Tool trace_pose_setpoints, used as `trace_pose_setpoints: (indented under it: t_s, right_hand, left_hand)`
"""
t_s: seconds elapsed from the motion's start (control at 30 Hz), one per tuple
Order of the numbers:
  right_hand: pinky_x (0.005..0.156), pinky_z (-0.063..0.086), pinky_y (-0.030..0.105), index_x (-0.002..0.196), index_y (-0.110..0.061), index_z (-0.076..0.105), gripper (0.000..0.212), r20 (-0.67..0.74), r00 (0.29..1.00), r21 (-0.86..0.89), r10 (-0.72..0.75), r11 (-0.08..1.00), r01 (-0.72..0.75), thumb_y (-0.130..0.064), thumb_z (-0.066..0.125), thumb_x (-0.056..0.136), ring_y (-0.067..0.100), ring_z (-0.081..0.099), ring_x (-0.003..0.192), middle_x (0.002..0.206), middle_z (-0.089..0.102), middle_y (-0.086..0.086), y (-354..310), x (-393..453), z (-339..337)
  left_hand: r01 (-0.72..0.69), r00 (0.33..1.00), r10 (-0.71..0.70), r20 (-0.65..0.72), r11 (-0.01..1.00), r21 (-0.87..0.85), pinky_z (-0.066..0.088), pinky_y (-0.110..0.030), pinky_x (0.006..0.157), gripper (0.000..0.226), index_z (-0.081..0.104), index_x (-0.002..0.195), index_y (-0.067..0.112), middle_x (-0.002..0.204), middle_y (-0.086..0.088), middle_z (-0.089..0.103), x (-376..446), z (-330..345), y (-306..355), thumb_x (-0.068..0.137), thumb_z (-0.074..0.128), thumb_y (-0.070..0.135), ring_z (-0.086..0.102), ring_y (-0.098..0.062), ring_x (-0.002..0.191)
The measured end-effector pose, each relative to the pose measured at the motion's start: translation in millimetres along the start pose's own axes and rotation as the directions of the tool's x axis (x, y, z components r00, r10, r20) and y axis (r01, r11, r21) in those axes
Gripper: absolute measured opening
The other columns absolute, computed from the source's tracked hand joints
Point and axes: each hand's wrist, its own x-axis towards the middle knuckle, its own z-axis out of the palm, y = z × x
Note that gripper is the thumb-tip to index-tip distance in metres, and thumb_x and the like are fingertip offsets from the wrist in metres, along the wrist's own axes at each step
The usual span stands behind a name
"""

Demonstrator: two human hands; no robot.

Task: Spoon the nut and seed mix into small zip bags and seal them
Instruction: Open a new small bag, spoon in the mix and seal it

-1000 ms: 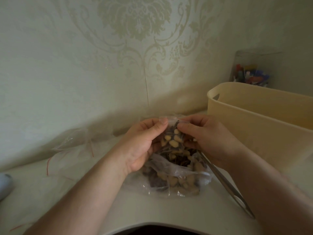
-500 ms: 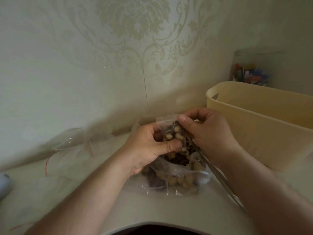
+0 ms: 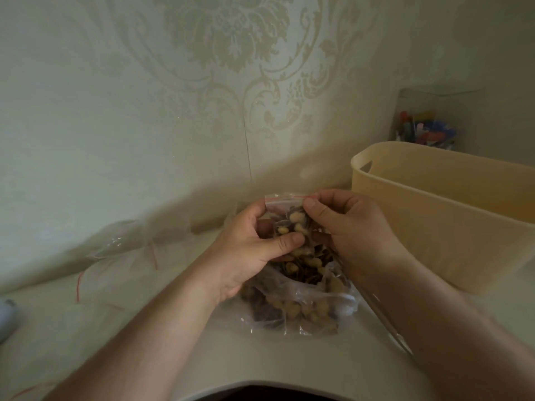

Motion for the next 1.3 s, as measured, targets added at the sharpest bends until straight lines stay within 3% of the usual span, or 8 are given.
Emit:
trace_pose_setpoints:
  t_s: [0.1,0.23,0.43,0.53,0.67,0.8,1.07,1.3]
  right_hand:
    - [0.074,0.061,0.034,0.101,-0.006,0.077,0.012,0.019,1.000,0.030,0.011,0.999,-0.011,-0.015,0.070,0.098,0.024,0.076,0.081,0.090,0.079,0.014,-2.1,-2.3,0.4]
    - [0.067,0.060,0.028,0.093,-0.012,0.077,0.010,0.003,1.000,0.057,0.022,0.998,-0.023,-0.014,0.069,0.098,0.016,0.075,0.075,0.082,0.078,0.008,-4.3,-4.9,1.1]
    - [0.061,0.058,0.023,0.089,-0.014,0.076,0.009,0.010,1.000,-0.012,0.014,1.000,-0.014,-0.013,0.071,0.097,0.009,0.069,0.066,0.072,0.074,-0.001,-6.7,-5.0,-0.8]
    - [0.069,0.057,0.026,0.090,-0.016,0.077,0.010,0.041,0.999,-0.049,0.035,0.998,-0.033,-0.012,0.071,0.097,0.008,0.065,0.069,0.072,0.072,-0.003,-7.2,-5.1,-5.1]
    - [0.077,0.056,0.031,0.096,-0.012,0.077,0.007,0.070,0.995,-0.027,0.067,0.997,-0.066,-0.011,0.070,0.096,0.010,0.064,0.075,0.075,0.072,-0.003,-9.4,-4.6,-7.6]
    - [0.070,0.058,0.025,0.093,-0.012,0.075,0.008,0.079,0.994,0.006,0.078,0.997,-0.079,-0.009,0.069,0.096,0.006,0.066,0.069,0.072,0.072,-0.004,-11.4,-5.0,-7.3]
    - [0.072,0.055,0.029,0.082,-0.021,0.078,0.015,0.053,0.996,-0.037,0.065,0.997,-0.063,-0.013,0.073,0.095,0.011,0.064,0.073,0.074,0.072,-0.002,-10.7,-4.9,-6.0]
    - [0.055,0.052,0.018,0.086,-0.013,0.075,0.011,-0.005,1.000,-0.083,0.018,0.996,-0.018,-0.015,0.072,0.096,0.009,0.065,0.062,0.070,0.071,0.000,-11.5,-6.0,-2.0]
  left_hand:
    - [-0.020,0.997,0.019,-0.073,1.000,-0.012,0.058,-0.021,0.081,0.039,0.073,0.112,0.019,0.098,-0.002,0.081,1.7,-0.4,1.9,0.074,0.081,0.022,0.076,-0.014,0.095]
    - [-0.091,0.965,0.079,-0.251,0.995,-0.038,0.060,-0.042,0.091,0.003,0.080,0.088,0.021,0.094,-0.008,0.078,7.4,-5.0,-1.8,0.087,0.079,0.020,0.074,-0.022,0.091]
    - [-0.191,0.925,0.183,-0.333,0.981,0.009,0.061,-0.044,0.093,0.005,0.080,0.093,0.019,0.094,-0.008,0.080,6.3,-1.9,-1.8,0.090,0.078,0.016,0.075,-0.022,0.091]
    - [-0.203,0.914,0.202,-0.353,0.979,0.035,0.061,-0.046,0.094,0.007,0.080,0.097,0.018,0.095,-0.008,0.080,7.1,-2.9,-2.4,0.092,0.075,0.016,0.076,-0.022,0.092]
    - [-0.175,0.925,0.155,-0.347,0.984,-0.028,0.060,-0.045,0.094,0.010,0.083,0.091,0.023,0.095,-0.007,0.080,7.4,-2.9,-1.1,0.084,0.077,0.028,0.075,-0.022,0.093]
    - [-0.108,0.960,0.068,-0.272,0.985,-0.136,0.061,-0.032,0.078,0.022,0.081,0.078,0.018,0.086,-0.006,0.078,7.3,-1.3,1.3,0.096,0.069,0.014,0.075,-0.018,0.084]
    - [-0.110,0.944,0.077,-0.321,0.990,-0.086,0.059,-0.042,0.091,0.014,0.079,0.087,0.015,0.093,-0.008,0.079,8.5,-2.1,-1.7,0.098,0.070,0.016,0.074,-0.022,0.091]
    - [-0.133,0.933,0.105,-0.345,0.989,-0.058,0.059,-0.046,0.098,0.008,0.079,0.096,0.014,0.096,-0.007,0.079,7.7,-1.2,-3.1,0.096,0.072,0.018,0.074,-0.021,0.094]
